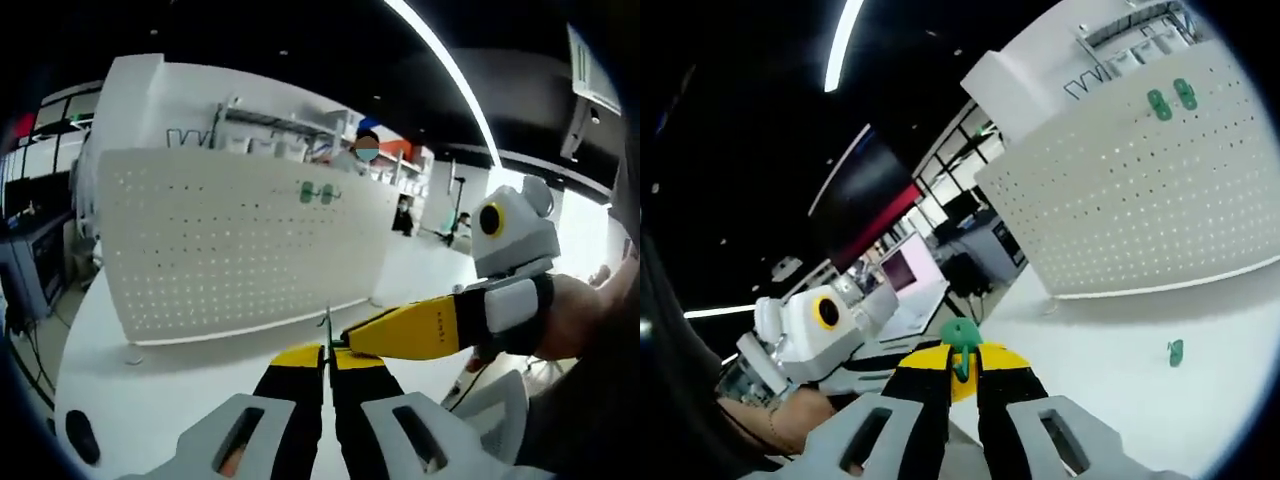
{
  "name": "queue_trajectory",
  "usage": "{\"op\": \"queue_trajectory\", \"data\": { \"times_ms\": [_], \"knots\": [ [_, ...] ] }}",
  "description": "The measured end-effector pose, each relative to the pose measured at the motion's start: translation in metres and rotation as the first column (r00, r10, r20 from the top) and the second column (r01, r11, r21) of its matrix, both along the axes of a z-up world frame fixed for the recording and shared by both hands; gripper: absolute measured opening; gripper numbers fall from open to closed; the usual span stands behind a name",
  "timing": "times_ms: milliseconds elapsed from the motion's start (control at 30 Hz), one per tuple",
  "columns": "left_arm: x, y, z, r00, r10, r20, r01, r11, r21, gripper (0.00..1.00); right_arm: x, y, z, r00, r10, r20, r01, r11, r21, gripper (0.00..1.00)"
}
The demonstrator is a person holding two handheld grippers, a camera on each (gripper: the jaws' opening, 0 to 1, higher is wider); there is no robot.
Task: Insert the hook assembly into the mounting plate slot until the hook locks in place.
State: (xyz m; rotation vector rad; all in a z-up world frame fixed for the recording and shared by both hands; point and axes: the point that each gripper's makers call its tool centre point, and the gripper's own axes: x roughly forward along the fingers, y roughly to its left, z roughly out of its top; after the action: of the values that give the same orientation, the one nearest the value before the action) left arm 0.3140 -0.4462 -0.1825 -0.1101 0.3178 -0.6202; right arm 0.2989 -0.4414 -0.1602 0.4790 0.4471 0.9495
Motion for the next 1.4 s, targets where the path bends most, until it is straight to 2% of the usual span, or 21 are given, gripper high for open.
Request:
{"op": "queue_trajectory", "data": {
  "times_ms": [233, 333, 433, 467, 633, 733, 800, 867, 1200, 1333, 1400],
  "knots": [
    [0.000, 0.002, 0.007, 1.000, 0.018, 0.025, -0.018, 1.000, 0.002, 0.01, -0.001, 0.001, 0.006, 1.000, -0.009, 0.013, 0.009, 1.000, 0.020, 0.06],
    [0.001, 0.004, 0.006, 1.000, 0.029, 0.010, -0.028, 0.999, -0.016, 0.01, -0.001, 0.001, 0.006, 1.000, -0.010, 0.014, 0.009, 1.000, 0.023, 0.06],
    [0.000, 0.002, 0.004, 0.999, 0.024, -0.026, -0.026, 0.997, -0.067, 0.01, -0.003, 0.001, 0.007, 1.000, -0.008, 0.029, 0.007, 1.000, 0.016, 0.04],
    [0.001, 0.003, 0.005, 0.999, 0.032, -0.013, -0.032, 0.998, -0.061, 0.01, -0.002, 0.001, 0.008, 1.000, -0.009, 0.028, 0.009, 1.000, 0.019, 0.04],
    [0.000, 0.003, 0.004, 0.999, 0.040, -0.022, -0.041, 0.998, -0.047, 0.01, -0.001, 0.001, 0.006, 1.000, -0.011, 0.006, 0.011, 1.000, 0.023, 0.03],
    [-0.001, 0.001, 0.002, 0.999, 0.029, -0.021, -0.029, 0.999, -0.019, 0.02, 0.002, -0.004, 0.000, 1.000, -0.025, 0.015, 0.025, 0.999, -0.023, 0.01],
    [-0.002, 0.001, 0.000, 0.999, 0.025, -0.029, -0.025, 1.000, -0.004, 0.02, 0.001, -0.003, -0.001, 1.000, -0.010, 0.005, 0.011, 1.000, -0.024, 0.00],
    [-0.002, 0.000, -0.003, 0.999, 0.019, -0.041, -0.019, 1.000, -0.010, 0.02, 0.000, -0.003, -0.003, 0.999, -0.001, 0.034, 0.003, 0.998, -0.059, 0.00],
    [-0.005, -0.004, -0.015, 0.998, -0.028, -0.054, 0.031, 0.998, 0.056, 0.05, 0.001, -0.006, -0.012, 0.999, 0.010, 0.039, -0.006, 0.995, -0.098, 0.00],
    [-0.006, -0.006, -0.020, 0.996, -0.043, -0.080, 0.047, 0.997, 0.053, 0.09, 0.005, -0.010, -0.013, 0.999, 0.001, 0.046, 0.004, 0.994, -0.108, 0.00],
    [-0.006, -0.005, -0.021, 0.996, -0.039, -0.079, 0.044, 0.998, 0.054, 0.15, 0.008, -0.013, -0.014, 0.999, -0.006, 0.046, 0.011, 0.994, -0.109, 0.00]
  ]
}}
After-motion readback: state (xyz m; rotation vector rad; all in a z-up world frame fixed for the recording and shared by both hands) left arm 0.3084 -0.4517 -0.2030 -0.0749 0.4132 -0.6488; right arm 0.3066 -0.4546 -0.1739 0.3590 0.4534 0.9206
